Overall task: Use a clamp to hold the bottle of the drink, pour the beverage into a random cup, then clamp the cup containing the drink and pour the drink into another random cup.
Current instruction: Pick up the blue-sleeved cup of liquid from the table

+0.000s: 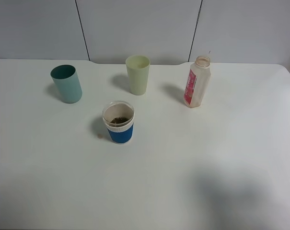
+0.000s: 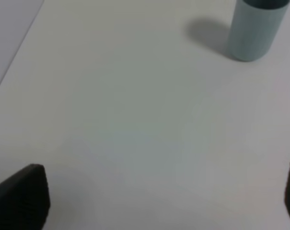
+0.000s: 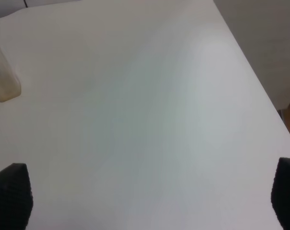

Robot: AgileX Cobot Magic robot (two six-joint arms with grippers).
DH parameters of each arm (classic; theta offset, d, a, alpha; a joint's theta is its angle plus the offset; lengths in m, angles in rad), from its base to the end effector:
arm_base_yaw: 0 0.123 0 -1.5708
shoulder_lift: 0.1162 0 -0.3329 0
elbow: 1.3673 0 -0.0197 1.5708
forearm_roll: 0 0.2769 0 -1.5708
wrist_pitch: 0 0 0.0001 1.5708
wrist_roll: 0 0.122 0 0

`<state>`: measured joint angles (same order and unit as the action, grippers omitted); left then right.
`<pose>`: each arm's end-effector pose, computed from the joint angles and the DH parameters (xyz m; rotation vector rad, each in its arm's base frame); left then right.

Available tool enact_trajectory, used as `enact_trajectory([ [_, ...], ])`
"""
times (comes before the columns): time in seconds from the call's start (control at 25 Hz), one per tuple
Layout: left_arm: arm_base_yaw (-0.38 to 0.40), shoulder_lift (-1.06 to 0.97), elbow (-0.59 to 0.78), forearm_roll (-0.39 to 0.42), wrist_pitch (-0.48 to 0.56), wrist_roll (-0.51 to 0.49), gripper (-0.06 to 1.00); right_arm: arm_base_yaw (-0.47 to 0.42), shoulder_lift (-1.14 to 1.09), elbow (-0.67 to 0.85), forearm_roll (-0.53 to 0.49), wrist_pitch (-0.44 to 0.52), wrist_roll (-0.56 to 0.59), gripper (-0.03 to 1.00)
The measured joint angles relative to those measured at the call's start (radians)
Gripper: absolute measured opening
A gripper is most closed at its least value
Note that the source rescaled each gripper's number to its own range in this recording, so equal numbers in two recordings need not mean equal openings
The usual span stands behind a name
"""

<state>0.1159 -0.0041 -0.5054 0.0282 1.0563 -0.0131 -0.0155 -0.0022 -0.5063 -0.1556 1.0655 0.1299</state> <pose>-0.0039 0.0026 0.2780 -0.1323 2.0271 0.0984 -0.0048 -0.0165 0.2783 0.1560 2.0266 -0.1141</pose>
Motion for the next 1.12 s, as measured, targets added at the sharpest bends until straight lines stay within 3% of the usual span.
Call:
enact_trajectory([
  [1.12,0.000,0.000,0.000,0.000,0.000,0.000,1.00,0.000,0.000,0.000,0.000,0.000,0.000,1.00],
])
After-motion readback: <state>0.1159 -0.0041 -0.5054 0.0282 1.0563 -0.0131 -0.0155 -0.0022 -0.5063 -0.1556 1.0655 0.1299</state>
